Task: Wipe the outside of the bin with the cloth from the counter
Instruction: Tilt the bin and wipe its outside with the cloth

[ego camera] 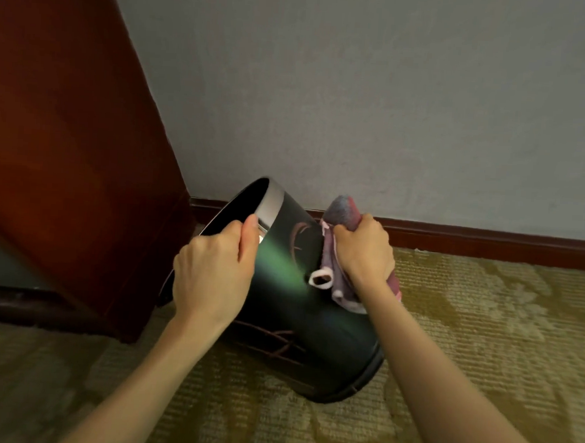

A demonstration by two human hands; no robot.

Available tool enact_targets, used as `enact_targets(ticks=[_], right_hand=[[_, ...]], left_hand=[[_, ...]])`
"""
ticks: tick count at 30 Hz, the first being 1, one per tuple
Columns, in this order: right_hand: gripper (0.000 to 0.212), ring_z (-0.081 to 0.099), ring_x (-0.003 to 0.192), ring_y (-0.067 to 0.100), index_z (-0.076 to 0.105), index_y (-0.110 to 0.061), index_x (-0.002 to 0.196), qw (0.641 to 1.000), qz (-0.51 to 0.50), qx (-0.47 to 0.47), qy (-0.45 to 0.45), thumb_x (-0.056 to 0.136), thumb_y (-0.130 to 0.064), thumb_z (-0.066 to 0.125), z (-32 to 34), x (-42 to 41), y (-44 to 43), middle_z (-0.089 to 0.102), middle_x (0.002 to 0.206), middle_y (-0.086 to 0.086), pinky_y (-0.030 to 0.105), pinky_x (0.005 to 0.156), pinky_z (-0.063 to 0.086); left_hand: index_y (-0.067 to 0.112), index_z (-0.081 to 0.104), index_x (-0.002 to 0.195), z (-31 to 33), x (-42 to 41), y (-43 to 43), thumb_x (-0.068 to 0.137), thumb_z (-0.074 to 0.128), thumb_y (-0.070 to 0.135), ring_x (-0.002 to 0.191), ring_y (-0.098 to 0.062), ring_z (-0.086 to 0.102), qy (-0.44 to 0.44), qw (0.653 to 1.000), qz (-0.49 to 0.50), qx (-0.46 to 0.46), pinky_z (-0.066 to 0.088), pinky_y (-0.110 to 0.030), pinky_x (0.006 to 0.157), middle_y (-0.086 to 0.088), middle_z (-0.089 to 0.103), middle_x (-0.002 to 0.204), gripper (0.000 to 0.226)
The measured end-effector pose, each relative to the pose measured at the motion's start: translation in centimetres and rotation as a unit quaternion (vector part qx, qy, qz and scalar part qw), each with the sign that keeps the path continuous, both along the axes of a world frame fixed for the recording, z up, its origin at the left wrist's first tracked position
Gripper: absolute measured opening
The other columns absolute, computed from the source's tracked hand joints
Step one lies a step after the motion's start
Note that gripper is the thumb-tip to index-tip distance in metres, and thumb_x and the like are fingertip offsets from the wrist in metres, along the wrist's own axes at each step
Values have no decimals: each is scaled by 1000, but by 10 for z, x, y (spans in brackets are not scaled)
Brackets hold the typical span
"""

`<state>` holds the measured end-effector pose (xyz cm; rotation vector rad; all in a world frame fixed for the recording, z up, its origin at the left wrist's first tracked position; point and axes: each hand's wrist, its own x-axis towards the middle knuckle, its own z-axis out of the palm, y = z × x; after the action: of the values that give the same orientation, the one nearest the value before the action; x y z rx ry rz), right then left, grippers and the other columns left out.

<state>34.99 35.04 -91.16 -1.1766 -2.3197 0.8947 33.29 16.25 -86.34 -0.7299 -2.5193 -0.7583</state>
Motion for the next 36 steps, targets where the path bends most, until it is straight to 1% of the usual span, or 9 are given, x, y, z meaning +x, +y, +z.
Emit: enact_targets(ticks=[3, 6, 9, 13, 16, 21, 25, 29, 36], right_hand=[[35, 58, 101, 36, 60, -13, 108, 997, 14, -58, -39, 85, -38, 54, 1, -7, 12, 63, 112, 14, 34, 75, 38], [35, 56, 105, 37, 58, -12, 110, 997, 11, -53, -46, 85, -36, 50, 3, -10, 10, 62, 115, 15, 38, 84, 42], [34, 52, 110, 37, 53, -11, 112, 1000, -4, 7, -30, 86, -34, 49, 5, -6, -8, 57, 119, 16, 44, 91, 38], [32, 48, 105, 35, 50, -13, 109, 992, -30, 115, 46, 82, -30, 54, 10, 4, -53, 54, 113, 13, 44, 83, 33], [32, 49, 93, 32, 53, -14, 103, 977, -34, 186, 103, 74, -23, 63, 10, 10, -87, 54, 102, 11, 40, 73, 32], [41, 48, 90, 27, 55, -15, 109, 965, -23, 220, 138, 71, -21, 69, 3, 21, -106, 56, 104, 9, 36, 70, 28], [30, 50, 87, 28, 54, -13, 101, 968, -19, 201, 147, 74, -22, 64, 9, 18, -90, 55, 97, 8, 36, 70, 29], [24, 50, 95, 30, 51, -13, 99, 980, 1, 163, 111, 81, -28, 56, 20, 7, -73, 54, 101, 7, 40, 76, 33], [32, 56, 105, 36, 57, -10, 106, 998, 63, -14, 6, 87, -34, 50, 43, -34, -26, 62, 113, 13, 43, 92, 42]], left_hand=[[13, 45, 57, -2, 2, -1, 96, 25, 40, 34, -27, 43, 7, 1000, -4, -4, 35, -32, 38, -6, 44, 40, 52], [14, 41, 56, 0, -3, 1, 97, 26, 38, 35, -26, 40, 22, 1000, 11, -12, 26, -27, 42, -3, 39, 41, 50], [11, 46, 56, -2, -11, -3, 97, 28, 39, 42, -31, 48, 12, 999, 42, -10, 28, -32, 47, -8, 44, 45, 53], [13, 41, 57, -2, -20, -7, 96, 24, 43, 52, -39, 56, -17, 998, 60, 6, 43, -43, 52, -18, 55, 52, 52], [16, 40, 58, -1, -27, -7, 97, 25, 42, 62, -43, 58, -25, 997, 74, 16, 45, -45, 58, -23, 61, 61, 49], [17, 40, 55, -4, -24, -9, 96, 26, 42, 56, -39, 57, -25, 998, 54, 29, 45, -44, 54, -17, 58, 55, 50], [14, 42, 57, -3, -18, -3, 97, 31, 39, 58, -42, 57, -9, 998, 49, 32, 34, -37, 53, -21, 59, 57, 48], [10, 49, 62, 0, -13, -2, 95, 28, 43, 59, -44, 57, -17, 999, 41, 21, 46, -48, 57, -25, 59, 59, 51], [12, 46, 57, -2, 8, -6, 96, 33, 37, 34, -32, 45, 16, 1000, -13, 5, 34, -34, 38, -5, 42, 40, 48]])
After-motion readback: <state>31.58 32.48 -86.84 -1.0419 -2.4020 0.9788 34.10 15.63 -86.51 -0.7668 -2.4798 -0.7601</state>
